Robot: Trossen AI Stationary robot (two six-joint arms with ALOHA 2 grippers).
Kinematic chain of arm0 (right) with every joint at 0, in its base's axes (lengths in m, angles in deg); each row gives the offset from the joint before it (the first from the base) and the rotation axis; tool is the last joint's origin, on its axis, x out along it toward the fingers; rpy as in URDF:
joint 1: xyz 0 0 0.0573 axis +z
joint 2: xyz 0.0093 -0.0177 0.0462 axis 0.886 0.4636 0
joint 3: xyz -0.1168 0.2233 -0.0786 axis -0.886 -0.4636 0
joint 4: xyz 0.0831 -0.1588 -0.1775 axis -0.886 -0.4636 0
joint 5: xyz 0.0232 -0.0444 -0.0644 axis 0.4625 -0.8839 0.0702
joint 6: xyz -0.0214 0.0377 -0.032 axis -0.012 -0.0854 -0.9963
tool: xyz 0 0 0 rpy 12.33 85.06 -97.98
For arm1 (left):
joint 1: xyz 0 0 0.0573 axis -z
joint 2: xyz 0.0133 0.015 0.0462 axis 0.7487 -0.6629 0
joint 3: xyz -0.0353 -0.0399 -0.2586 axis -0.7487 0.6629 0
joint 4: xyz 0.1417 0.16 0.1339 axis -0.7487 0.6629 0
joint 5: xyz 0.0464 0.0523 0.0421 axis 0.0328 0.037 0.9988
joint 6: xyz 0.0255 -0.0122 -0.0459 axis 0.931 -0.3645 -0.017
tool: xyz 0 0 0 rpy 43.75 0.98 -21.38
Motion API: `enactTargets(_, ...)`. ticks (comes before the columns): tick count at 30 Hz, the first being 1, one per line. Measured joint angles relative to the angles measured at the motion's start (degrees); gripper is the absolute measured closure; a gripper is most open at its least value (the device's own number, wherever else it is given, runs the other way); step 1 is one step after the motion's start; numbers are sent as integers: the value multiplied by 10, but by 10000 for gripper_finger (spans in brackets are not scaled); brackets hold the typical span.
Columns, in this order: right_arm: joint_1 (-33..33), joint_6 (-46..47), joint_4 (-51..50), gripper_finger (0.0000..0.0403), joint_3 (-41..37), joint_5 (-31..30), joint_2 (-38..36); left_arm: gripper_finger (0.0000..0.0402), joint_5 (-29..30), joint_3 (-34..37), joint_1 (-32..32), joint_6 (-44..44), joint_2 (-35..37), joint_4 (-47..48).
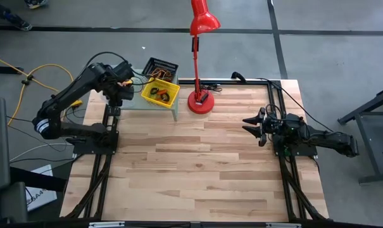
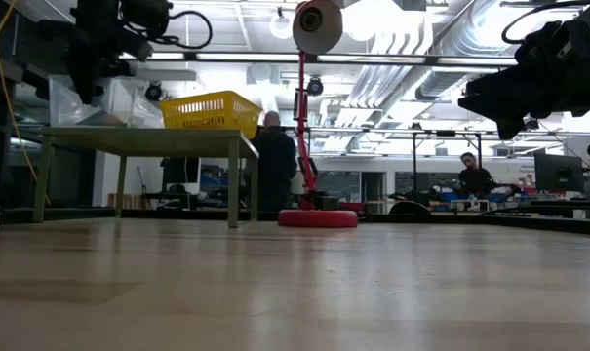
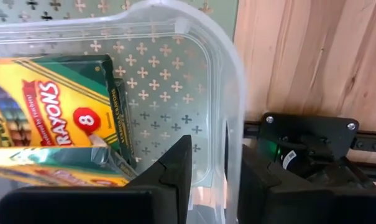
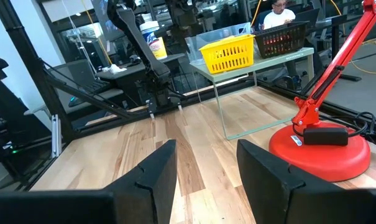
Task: Pick & Place Office Desk Supplies
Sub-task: Put the transparent bin with crayon boxes on the shelf
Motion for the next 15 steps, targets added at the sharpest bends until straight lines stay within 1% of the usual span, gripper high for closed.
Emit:
enactTargets(5,0,0,0,247,0,0,0,318,-1,-10,3,0,21,-3)
enactTargets(15,0,0,0,247,0,0,0,318,-2,-42,27,0,58,-36)
